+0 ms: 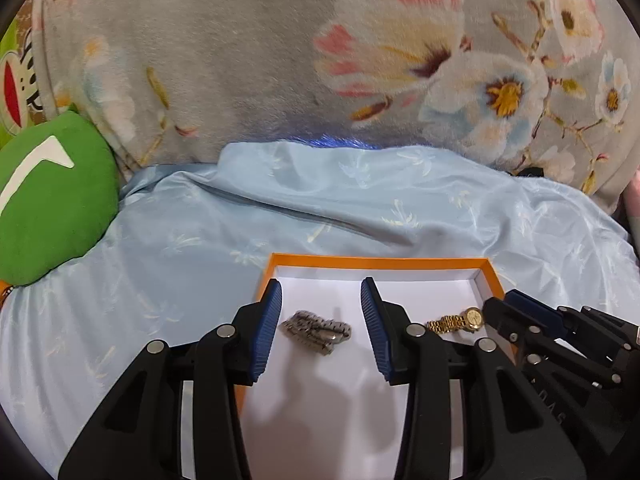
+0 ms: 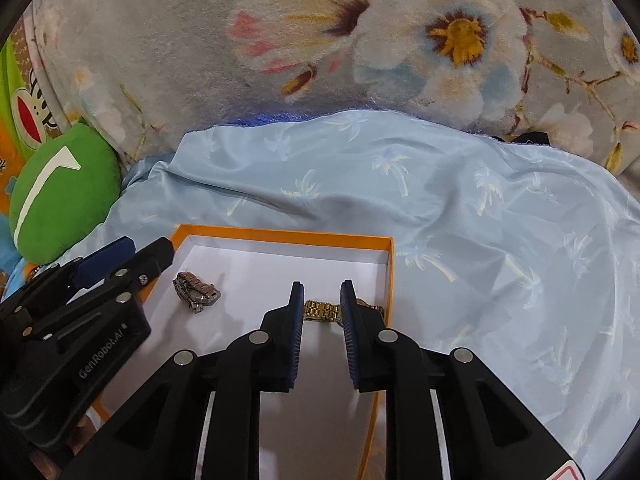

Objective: Organize jewelry
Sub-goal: 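Open both tools to drop the watches into the box, then withdraw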

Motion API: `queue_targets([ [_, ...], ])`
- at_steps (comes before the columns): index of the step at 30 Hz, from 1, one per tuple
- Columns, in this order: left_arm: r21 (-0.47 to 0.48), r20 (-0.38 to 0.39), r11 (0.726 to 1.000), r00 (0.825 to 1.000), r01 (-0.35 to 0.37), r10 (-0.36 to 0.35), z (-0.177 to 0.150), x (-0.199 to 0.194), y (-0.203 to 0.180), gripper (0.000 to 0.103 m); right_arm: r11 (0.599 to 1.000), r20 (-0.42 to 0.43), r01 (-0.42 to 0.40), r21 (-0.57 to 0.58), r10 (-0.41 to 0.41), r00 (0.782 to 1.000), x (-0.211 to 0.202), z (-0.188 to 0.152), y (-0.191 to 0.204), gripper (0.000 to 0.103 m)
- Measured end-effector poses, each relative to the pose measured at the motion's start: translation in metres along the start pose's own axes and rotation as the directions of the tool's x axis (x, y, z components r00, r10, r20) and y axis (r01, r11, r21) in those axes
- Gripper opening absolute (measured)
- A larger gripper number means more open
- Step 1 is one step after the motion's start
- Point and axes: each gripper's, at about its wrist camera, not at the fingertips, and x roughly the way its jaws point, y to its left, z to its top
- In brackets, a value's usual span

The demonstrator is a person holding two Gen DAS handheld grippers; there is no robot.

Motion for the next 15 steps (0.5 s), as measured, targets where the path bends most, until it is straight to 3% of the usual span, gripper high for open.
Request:
queue_targets([
  [2, -0.001, 0.011, 1.0, 1.0, 0.005, -0.005, -0.005, -0.018, 0.009, 0.04, 1.0, 0.011, 0.007, -0.006, -0.007, 1.0, -0.016, -0.008, -0.003, 0.019],
  [6, -0.017, 0.011, 1.0, 1.0, -0.003, 0.003, -0.024, -0.054, 0.029, 0.04, 1.0, 0.027, 0.006, 0.002, -0.006, 1.0, -0.054, -0.036, -0.011, 0.03],
  [10, -0.032, 0.002, 0.999, 1.0, -0.029, 0.029, -0.056, -0.091, 0.044, 0.04, 1.0, 0.022, 0.023, 0.012, -0.023, 0.999, -0.086, -0.072, -0.014, 0.03],
  [15, -0.068, -0.041, 0.998, 0.999, -0.005, 0.002, -0.096, -0.123, 0.053, 0.04, 0.999, -0.011, -0.005, 0.053, 0.006, 1.0, -0.115, -0.115, -0.014, 0.03],
])
